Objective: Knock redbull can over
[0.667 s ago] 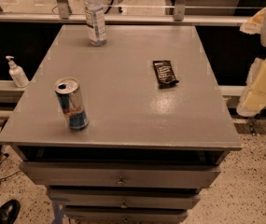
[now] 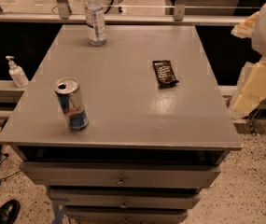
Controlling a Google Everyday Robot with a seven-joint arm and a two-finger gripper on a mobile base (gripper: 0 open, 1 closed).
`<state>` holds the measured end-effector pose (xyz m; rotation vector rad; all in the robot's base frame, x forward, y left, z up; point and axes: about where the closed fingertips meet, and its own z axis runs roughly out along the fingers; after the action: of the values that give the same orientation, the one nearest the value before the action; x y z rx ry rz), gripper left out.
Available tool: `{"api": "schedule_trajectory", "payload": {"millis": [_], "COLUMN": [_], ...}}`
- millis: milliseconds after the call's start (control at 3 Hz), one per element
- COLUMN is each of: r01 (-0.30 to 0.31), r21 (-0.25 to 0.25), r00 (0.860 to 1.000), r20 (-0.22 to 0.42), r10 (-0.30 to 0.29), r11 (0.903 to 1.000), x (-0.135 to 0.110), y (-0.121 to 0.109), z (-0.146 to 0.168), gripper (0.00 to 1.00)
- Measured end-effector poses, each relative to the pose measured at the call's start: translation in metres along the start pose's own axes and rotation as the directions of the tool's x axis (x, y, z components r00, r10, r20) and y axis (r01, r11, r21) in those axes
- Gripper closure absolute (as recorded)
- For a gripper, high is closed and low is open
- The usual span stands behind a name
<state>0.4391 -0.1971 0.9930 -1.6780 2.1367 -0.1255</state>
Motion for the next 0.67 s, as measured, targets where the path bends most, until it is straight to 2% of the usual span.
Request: {"api": "schedule_trajectory", "payload": {"millis": [333, 667], "r01": [-0.012, -0.019], "r21": [-0.052, -0.136], "r00": [0.991, 0.947], "r20": [0.133, 0.314], "r10": [0.019, 0.061], "r11": [0.9986, 0.9906], "x": [-0.024, -0.072], "y": [0.007, 0.016], "z": [0.036, 0.078], "gripper": [0.0, 0.0]}}
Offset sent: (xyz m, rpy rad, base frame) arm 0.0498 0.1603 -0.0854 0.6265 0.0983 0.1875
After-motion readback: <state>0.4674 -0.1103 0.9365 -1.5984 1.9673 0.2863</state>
